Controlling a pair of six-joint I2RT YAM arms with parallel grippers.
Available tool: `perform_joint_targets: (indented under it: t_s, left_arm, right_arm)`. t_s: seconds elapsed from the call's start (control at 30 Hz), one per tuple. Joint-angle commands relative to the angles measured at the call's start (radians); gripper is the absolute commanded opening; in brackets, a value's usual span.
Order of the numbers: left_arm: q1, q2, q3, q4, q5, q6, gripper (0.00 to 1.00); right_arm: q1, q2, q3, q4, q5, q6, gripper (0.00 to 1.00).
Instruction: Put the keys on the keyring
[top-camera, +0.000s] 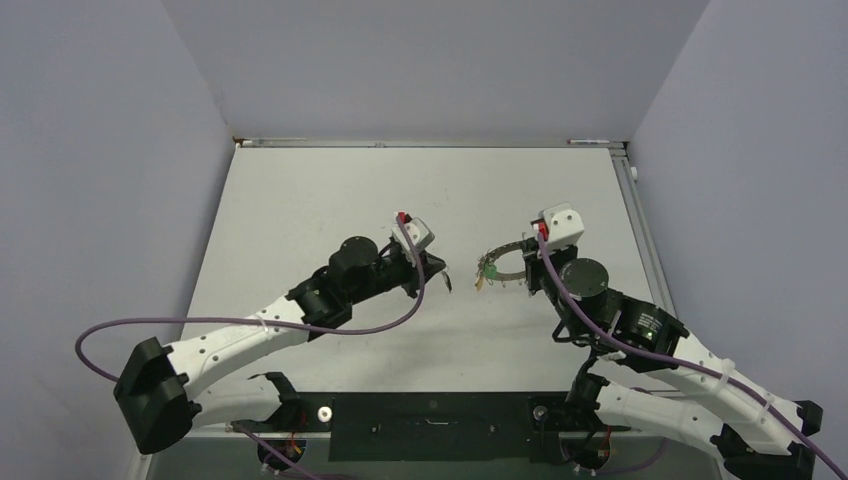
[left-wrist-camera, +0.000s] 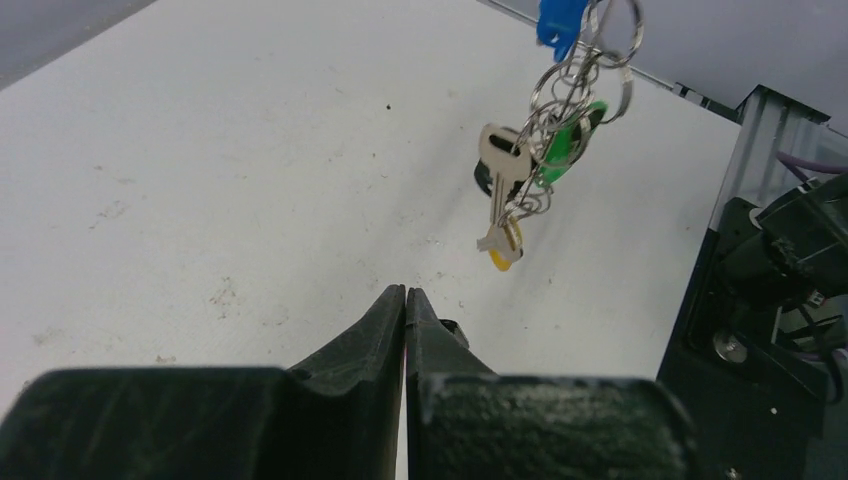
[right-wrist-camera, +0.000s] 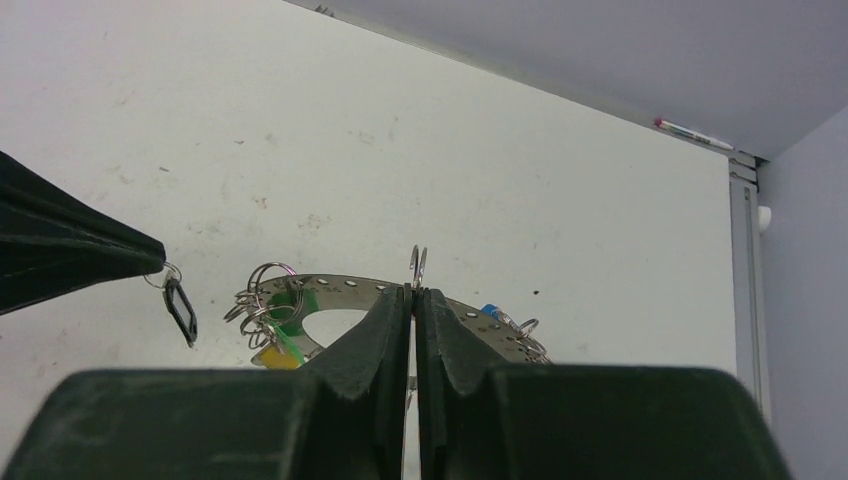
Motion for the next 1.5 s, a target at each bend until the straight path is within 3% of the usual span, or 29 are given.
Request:
perform_joint_targets:
  t_s: [0.0,0.37,0.73,1.0,1.47]
  left_arm:
    - [-0.008,-0.145,0.024,-0.118,-0.005,-0.031,0.00]
    - [-0.007,-0.415,0.154,-0.458,0.024,-0.019,0.00]
    - [-0.003,-0.434,0.224,-0.538,0.065,0.048,0.00]
    - [-0.003,-0.385,0.231,-0.537,0.164,0.090,0.00]
    - [0.000,-0.335,0.225,-0.517,0.189,0.097,0.00]
  right_arm:
    - [-0.003,0.042,0.033,0.119,-0.115,-0.048,0.05]
    - [-0.019,0.106,-0.010,0.268,-0.487,-0.217,0.05]
    - [-0.095,0.192,-0.031,0.359,-0.896,-0.254,0.05]
    - [-0.104,0.227,-0.033,0.383,-1.050,-0.260,0.05]
    - [-0.104,0.275,-0.008,0.377,-1.112,-0.253,0.05]
